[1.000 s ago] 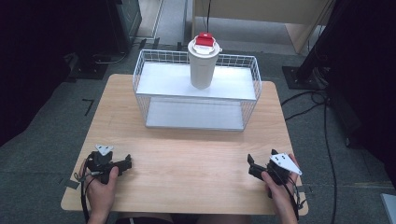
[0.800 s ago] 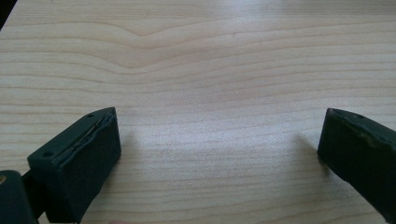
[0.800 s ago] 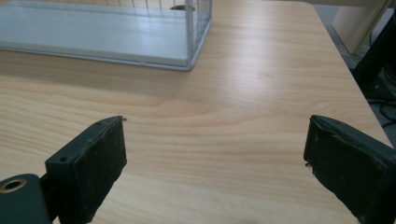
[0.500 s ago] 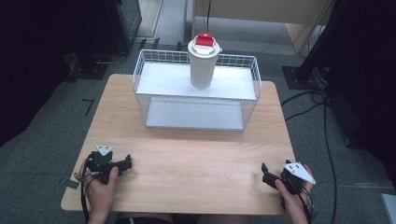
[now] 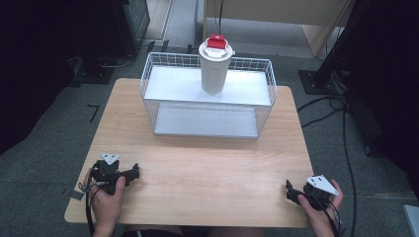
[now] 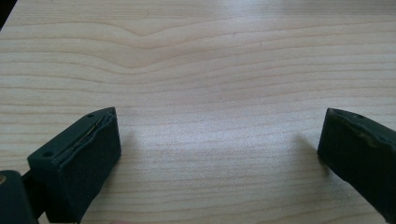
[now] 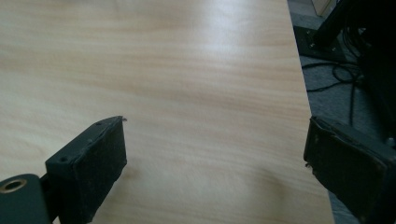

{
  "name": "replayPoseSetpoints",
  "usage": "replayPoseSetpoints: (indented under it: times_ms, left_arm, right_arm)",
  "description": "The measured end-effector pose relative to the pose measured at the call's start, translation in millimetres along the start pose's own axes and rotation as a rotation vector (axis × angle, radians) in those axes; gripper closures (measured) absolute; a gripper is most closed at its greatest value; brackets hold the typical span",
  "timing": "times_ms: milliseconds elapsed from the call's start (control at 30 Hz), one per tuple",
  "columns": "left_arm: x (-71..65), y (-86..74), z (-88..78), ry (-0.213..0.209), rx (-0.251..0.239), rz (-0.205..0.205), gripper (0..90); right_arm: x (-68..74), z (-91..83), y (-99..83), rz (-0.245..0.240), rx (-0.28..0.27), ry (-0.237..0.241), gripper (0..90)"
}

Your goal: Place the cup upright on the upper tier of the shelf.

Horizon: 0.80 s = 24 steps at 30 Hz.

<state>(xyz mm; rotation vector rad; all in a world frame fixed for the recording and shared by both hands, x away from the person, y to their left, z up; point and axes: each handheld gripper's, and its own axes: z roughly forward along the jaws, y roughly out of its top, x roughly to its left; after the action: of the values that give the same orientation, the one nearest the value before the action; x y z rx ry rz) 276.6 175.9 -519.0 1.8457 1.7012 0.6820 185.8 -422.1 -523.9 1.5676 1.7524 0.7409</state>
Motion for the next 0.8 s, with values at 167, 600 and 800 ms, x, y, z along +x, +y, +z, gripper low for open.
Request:
replayPoseSetpoints:
  times_ms: [167, 600, 800]
  left_arm:
    - [0.0, 0.0, 0.0, 0.000, 0.000, 0.000, 0.0]
    - [0.0, 0.0, -0.1, 0.001, 0.000, 0.002, 0.0]
    - [0.0, -0.1, -0.1, 0.001, 0.000, 0.002, 0.0]
  right_arm:
    - [1.6, -0.2, -1.5, -0.033, 0.037, 0.026, 6.0]
    - [-6.6, 4.5, -0.2, 0.060, 0.093, 0.135, 5.1]
    - [-6.4, 5.0, -0.1, 0.063, 0.094, 0.133, 3.7]
